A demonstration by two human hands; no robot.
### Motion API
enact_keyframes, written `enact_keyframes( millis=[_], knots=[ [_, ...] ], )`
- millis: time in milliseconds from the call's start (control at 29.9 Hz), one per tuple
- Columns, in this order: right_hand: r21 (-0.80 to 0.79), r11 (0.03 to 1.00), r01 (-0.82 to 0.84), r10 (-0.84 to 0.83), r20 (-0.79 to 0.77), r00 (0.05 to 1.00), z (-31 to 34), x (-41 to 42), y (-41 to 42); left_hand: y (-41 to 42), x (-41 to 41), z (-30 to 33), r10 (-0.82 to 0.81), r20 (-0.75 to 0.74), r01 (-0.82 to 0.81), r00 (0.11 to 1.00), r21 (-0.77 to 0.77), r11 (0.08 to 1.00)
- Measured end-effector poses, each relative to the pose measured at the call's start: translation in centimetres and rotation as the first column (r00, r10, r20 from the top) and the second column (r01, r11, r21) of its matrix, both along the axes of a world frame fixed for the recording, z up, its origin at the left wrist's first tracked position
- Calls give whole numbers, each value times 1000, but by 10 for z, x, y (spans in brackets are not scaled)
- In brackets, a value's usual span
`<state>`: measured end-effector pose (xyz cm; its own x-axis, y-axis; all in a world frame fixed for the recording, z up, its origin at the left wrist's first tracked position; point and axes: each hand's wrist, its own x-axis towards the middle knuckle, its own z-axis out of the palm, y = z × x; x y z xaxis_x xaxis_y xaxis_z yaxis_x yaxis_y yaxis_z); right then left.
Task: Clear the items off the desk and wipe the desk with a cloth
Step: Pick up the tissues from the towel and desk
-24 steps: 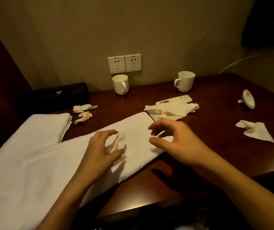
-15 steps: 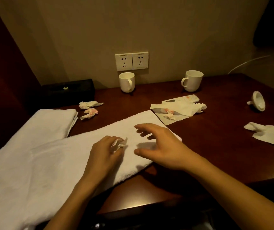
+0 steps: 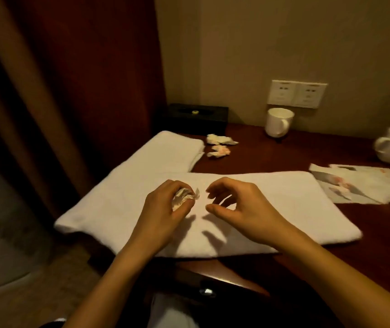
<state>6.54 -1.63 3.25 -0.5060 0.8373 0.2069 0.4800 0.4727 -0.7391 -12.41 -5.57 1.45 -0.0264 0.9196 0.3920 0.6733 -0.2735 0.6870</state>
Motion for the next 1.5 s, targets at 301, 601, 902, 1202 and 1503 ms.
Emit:
enact_keyframes(
  millis=[301,601,902,1202,1503],
  knots=[
    [35,946,-323,317,108,942,5,-164,-20,-90,-155,-14,374,126,-376,919,-9,927],
    [17,831,-555,551,99,828,-26,-322,-80,-174,-268,-78,580,220,-560,784,-152,815],
    [-233,778,-583,612,79,787,-142,-416,-117,-222,-313,-203,714,269,-585,646,-427,690],
    [-469,687,-555,705,246,665,-288,-439,-137,-238,-328,-322,802,183,-563,569,-624,542],
    [-451,711,-539,697,347,628,-303,-424,-130,-236,-319,-322,808,-90,-653,582,-644,399]
  ],
)
